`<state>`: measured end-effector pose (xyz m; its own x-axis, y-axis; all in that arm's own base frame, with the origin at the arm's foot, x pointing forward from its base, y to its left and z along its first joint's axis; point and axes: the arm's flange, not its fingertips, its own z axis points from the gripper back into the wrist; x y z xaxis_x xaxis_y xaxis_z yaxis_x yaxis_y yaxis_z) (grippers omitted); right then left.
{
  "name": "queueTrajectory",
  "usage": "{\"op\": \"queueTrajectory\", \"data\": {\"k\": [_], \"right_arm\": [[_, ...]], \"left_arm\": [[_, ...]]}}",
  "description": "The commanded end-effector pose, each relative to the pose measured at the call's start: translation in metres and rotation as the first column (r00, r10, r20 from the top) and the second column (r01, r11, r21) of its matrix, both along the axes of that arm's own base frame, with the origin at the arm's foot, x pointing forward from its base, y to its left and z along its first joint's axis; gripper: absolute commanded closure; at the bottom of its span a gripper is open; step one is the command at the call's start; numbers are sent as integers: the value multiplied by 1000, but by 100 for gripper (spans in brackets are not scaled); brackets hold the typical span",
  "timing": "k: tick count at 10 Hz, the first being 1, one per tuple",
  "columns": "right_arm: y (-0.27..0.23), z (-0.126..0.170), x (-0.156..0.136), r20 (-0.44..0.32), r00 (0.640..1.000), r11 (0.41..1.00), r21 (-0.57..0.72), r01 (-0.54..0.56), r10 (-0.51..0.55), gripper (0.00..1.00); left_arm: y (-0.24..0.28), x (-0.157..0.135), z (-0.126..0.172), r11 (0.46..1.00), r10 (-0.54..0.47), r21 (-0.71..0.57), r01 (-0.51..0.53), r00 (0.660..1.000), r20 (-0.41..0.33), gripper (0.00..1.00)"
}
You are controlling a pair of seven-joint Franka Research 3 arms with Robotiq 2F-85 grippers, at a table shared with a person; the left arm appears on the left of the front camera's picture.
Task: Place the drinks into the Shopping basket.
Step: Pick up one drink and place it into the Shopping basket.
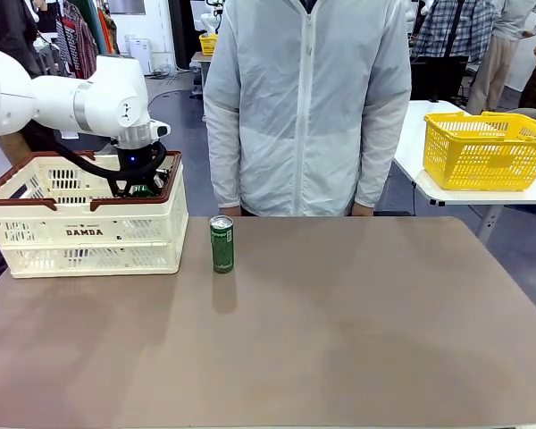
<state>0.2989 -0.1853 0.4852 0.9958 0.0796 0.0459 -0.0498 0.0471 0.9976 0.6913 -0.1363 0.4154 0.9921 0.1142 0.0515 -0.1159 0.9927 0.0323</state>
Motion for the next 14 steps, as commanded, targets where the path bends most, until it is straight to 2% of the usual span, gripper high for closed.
{"op": "queueTrajectory", "data": {"k": [1,4,6,7,9,10,11,12,13,14], "right_arm": [[-5,6,0,-17,1000,1000,-8,-12,12,0],[-5,6,0,-17,1000,1000,-8,-12,12,0],[-5,6,0,-17,1000,1000,-8,-12,12,0],[-5,6,0,-17,1000,1000,-8,-12,12,0],[-5,6,0,-17,1000,1000,-8,-12,12,0],[-5,6,0,-17,1000,1000,-8,-12,12,0],[-5,6,0,-17,1000,1000,-8,-12,12,0],[-5,6,0,-17,1000,1000,-8,-12,12,0],[-5,6,0,-17,1000,1000,-8,-12,12,0],[-5,6,0,-17,1000,1000,-8,-12,12,0]], "left_arm": [[6,5,13,1000,5,-12,-5,1000,2,0],[9,4,17,1000,8,-17,-7,1000,11,0],[15,-1,33,999,-6,-46,7,999,39,0],[20,-6,47,997,-22,-76,25,999,41,0],[35,-33,104,977,-75,-196,85,996,56,0],[50,-61,141,933,-123,-329,147,988,93,0],[66,-88,164,892,-102,-430,139,989,107,0],[85,-116,174,853,-127,-500,150,989,80,0],[112,-141,175,781,-215,-591,200,976,45,0],[146,-170,169,667,-244,-712,219,967,69,0]]}}
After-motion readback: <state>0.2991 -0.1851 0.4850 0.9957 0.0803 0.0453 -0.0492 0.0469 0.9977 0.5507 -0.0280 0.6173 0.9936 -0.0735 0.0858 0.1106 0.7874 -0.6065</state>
